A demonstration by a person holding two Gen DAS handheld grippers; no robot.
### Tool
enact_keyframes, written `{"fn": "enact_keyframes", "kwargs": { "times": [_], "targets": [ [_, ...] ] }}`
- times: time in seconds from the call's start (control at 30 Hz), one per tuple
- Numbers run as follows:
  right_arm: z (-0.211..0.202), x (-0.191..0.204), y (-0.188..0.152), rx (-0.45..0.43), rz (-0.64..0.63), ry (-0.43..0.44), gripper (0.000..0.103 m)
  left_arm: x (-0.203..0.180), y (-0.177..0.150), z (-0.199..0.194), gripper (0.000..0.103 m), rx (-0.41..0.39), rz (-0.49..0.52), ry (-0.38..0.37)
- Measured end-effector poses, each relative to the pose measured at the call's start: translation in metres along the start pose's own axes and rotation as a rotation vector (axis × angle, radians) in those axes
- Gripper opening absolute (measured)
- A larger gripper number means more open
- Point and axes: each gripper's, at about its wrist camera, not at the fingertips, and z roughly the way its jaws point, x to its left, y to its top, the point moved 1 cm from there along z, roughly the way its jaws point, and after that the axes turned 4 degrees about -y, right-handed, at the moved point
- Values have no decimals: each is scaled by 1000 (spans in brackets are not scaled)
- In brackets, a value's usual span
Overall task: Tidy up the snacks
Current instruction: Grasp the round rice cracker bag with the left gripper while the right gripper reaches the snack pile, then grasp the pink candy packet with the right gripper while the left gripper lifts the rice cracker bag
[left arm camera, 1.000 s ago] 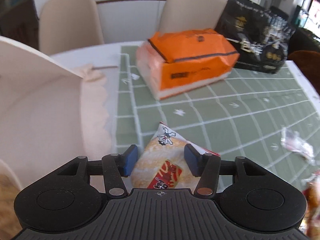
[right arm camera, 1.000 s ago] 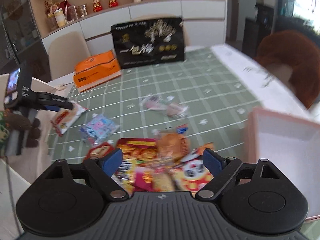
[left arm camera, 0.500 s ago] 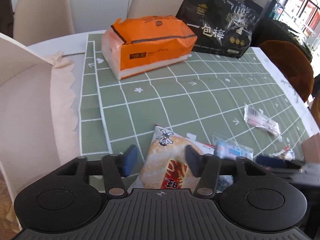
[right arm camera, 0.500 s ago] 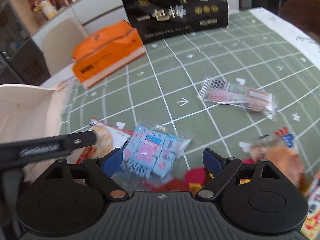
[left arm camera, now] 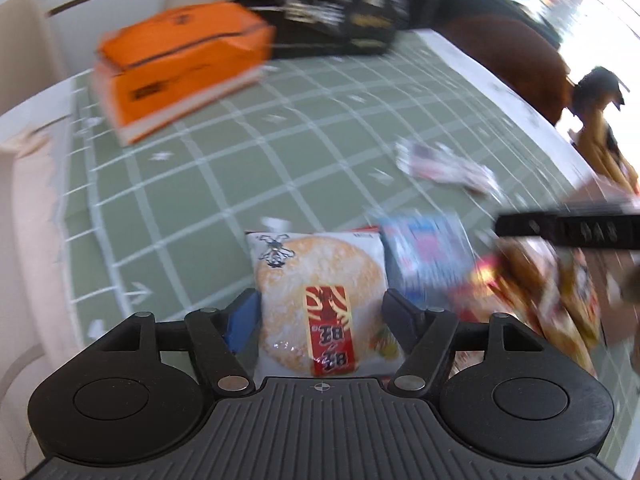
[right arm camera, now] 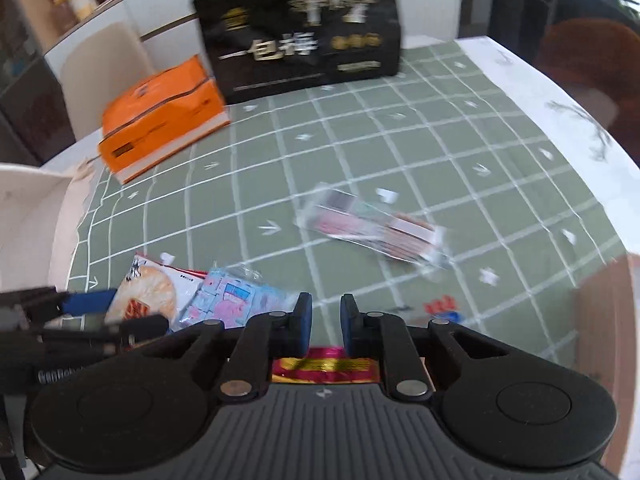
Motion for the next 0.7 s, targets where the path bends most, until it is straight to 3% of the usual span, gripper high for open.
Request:
{"fn": "enact_keyframes", "kwargs": {
  "times": [0.03,0.1,0.17,0.37,0.47,0.6,0.67,0.7],
  "targets": [
    [-2,-3,-2,-2,5,0,19,-7,-2,0,77,8,44,12],
    [-4,-3,-8,-2,7,-13,37,-17,-5,-1,76,7,97,55],
    [-3,0,-11,5,22,-27,49,-25,-7,-3,75,-6,114,87],
    [-7,3,-13,3,61,-92,56,-36,-7,5,81,-20,153,151],
    [-14,-10,-14,-6,84,-90,60,-27,-1,17,83,11,136,196],
    [-18,-28,-19,-1,111,-94,64,-15,5,25,95,4,109,180],
    [-18,-33,-22,2,108,-97,65,-11,10,28,91,-7,93,180],
    [-17,-34,-24,4,107,-102,65,-11,11,27,82,-17,89,180]
  ]
}}
